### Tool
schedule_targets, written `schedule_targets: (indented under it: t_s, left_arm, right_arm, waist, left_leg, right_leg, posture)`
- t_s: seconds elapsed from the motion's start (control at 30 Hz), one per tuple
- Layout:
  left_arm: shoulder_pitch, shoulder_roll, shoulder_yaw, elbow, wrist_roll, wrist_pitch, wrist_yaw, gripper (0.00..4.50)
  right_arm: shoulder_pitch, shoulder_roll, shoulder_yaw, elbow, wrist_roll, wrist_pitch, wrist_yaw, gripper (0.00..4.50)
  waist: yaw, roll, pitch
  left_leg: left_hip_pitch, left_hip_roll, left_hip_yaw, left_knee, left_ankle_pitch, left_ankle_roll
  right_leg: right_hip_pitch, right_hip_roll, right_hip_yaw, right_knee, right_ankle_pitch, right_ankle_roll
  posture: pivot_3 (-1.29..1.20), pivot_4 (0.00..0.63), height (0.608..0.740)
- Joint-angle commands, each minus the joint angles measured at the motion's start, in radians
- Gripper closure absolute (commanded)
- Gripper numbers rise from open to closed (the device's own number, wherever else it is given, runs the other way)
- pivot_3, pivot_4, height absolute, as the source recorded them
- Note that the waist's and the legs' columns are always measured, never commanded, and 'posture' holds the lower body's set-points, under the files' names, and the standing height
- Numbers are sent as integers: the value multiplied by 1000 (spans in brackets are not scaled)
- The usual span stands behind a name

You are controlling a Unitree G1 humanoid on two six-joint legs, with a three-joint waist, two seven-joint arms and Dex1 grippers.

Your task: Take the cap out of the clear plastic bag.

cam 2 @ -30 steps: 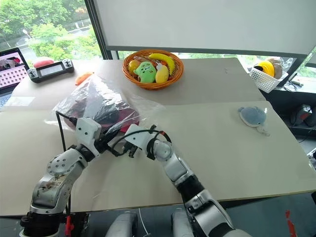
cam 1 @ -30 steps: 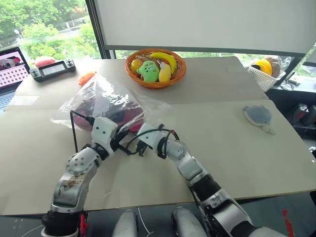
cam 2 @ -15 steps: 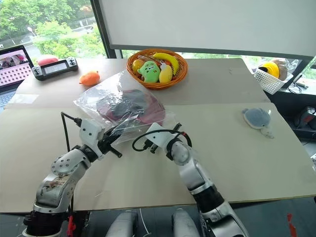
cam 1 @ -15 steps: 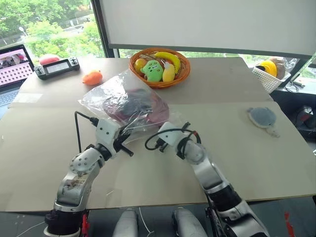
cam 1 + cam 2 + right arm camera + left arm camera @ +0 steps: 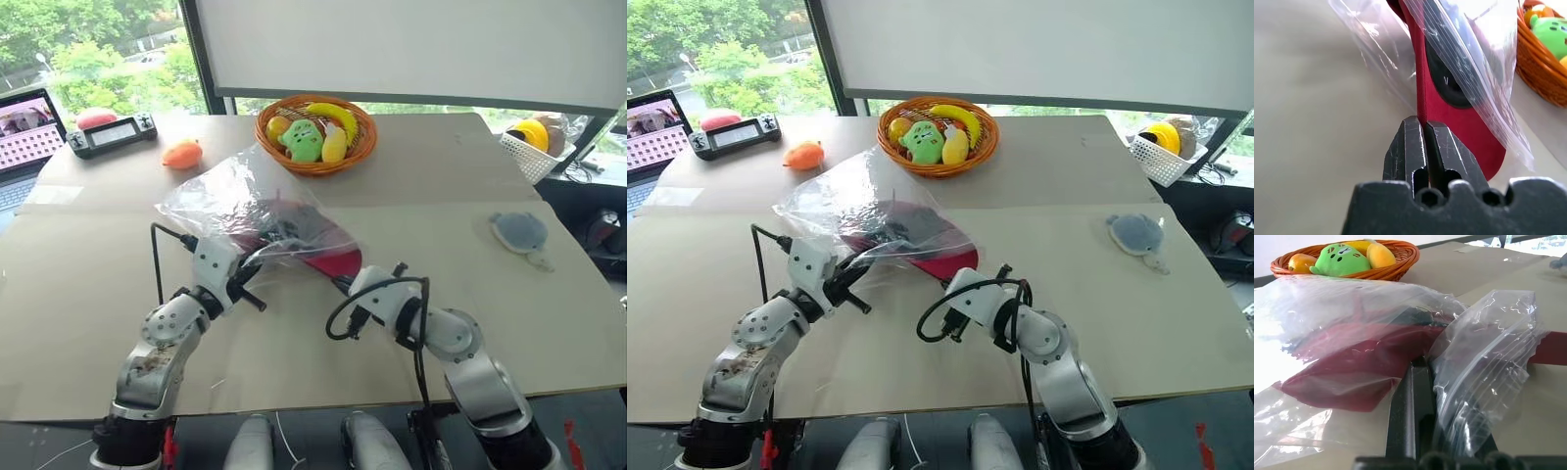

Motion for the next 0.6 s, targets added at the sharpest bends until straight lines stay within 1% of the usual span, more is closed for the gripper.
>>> schedule_targets:
  t_s: [0.03, 0.1, 0.13, 0.2, 0.23, 0.33, 0.37, 0.47, 0.53, 0.6]
  left_arm:
    - [-11, -1, 3, -2, 10, -27, -2, 4500]
    - [-11, -2, 4, 2, 10, -29, -5, 4500]
    - [-10, -2, 4, 6, 12, -33, -7, 4500]
    - [-9, -1, 4, 13, 14, -40, -10, 4500]
    - [-8, -1, 3, 19, 17, -48, -13, 4500]
    - [-8, 1, 1, 36, 22, -66, -19, 4500]
    - [-9, 2, 1, 42, 25, -72, -21, 4500]
    - [-17, 3, 3, 69, 35, -97, -26, 4500]
    - [-22, 6, 5, 87, 44, -115, -30, 4500]
    - [-28, 14, 7, 111, 53, -139, -39, 4500]
  right_arm:
    - [15, -38, -87, -121, 89, 85, 58, 4479]
    - [23, -67, -142, -179, 158, 145, 103, 4479]
    - [19, -65, -212, -243, 261, 227, 150, 4479]
    - [6, -62, -313, -326, 409, 343, 209, 4479]
    - [-13, -69, -393, -362, 504, 407, 247, 4479]
    - [-81, -101, -580, -407, 731, 538, 313, 4479]
    - [-100, -109, -624, -410, 796, 573, 319, 4479]
    - [-155, -134, -800, -381, 1106, 641, 300, 4479]
    - [-186, -166, -881, -329, 1278, 641, 242, 4479]
    - [-198, -212, -930, -272, 1446, 614, 167, 4479]
  waist:
    - [0, 0, 0]
    - [3, 0, 0]
    - [3, 0, 0]
    - [3, 0, 0]
    - [3, 0, 0]
    - [0, 0, 0]
    - [1, 0, 0]
    - [2, 0, 0]
    - [2, 0, 0]
    - [2, -1, 0]
  left_leg:
    - [0, 0, 0, 0, 0, 0]
    - [0, 0, 0, 0, 0, 0]
    - [0, 0, 0, 0, 0, 0]
    - [0, 0, 0, 0, 0, 0]
    - [0, 0, 0, 0, 0, 0]
    - [0, 0, 0, 1, 0, 0]
    - [0, 0, 0, 1, 0, 0]
    - [0, 0, 0, 1, 0, 0]
    - [0, 0, 0, 1, 0, 0]
    - [-1, 0, 0, 1, 0, 0]
  right_leg:
    - [0, 0, 0, 0, 0, 0]
    - [0, 0, 0, 0, 0, 0]
    - [0, 0, 0, 0, 0, 0]
    - [0, 0, 0, 0, 0, 0]
    - [1, 0, 0, 0, 0, 0]
    - [1, 0, 0, 0, 0, 0]
    - [1, 0, 0, 0, 0, 0]
    - [1, 0, -1, 0, 0, 0]
    - [1, 0, 0, 0, 0, 0]
    - [1, 0, 0, -1, 0, 0]
  posture:
    - [0, 150, 735]
    - [0, 150, 735]
    - [0, 150, 735]
    - [0, 150, 735]
    - [0, 150, 735]
    - [0, 150, 735]
    - [0, 150, 735]
    - [0, 150, 735]
    - [0, 150, 735]
    - [0, 150, 735]
